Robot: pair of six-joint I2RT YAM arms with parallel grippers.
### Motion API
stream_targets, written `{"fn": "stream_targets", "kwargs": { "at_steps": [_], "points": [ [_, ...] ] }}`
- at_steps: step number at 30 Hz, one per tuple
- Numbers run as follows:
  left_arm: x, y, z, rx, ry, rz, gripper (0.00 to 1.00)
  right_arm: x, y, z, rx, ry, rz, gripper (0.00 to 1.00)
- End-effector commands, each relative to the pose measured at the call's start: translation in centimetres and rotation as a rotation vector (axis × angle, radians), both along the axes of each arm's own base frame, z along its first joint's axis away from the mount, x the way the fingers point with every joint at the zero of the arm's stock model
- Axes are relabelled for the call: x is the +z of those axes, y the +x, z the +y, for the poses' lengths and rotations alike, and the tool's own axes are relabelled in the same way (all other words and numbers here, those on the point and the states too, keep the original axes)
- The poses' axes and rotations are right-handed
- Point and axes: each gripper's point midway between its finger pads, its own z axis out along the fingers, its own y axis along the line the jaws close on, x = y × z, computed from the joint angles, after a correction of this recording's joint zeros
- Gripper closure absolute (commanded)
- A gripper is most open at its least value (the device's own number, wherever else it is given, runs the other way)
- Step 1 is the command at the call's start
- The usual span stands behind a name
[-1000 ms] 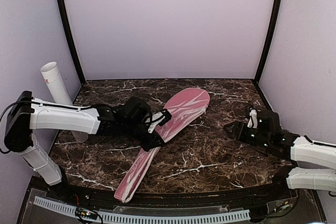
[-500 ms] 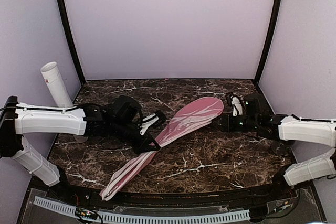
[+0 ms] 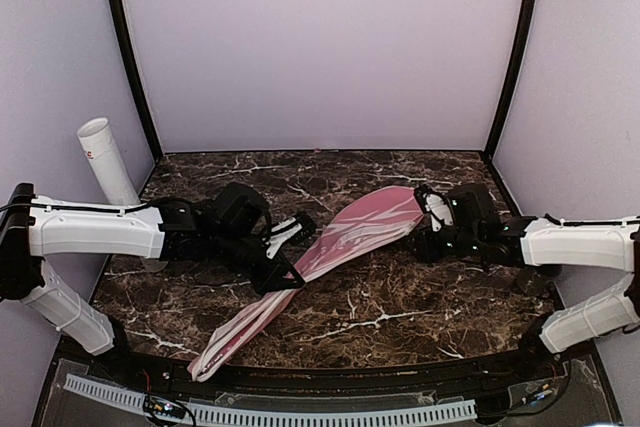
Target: Pack up the badminton gear
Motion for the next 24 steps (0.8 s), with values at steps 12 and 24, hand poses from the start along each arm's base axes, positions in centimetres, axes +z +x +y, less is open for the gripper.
{"fn": "stream_targets", "kwargs": {
  "at_steps": [12, 24],
  "points": [
    [2.1, -0.4, -0.4, -0.028, -0.055, -0.026, 1.0, 0.4, 1.7, 0.8, -0.005, -0.121, -0.124, 0.61],
    [2.1, -0.4, -0.7, -0.033, -0.057, -0.018, 1.0, 0.4, 2.9, 1.1, -0.053, -0.155, -0.16, 0.71]
  ]
}}
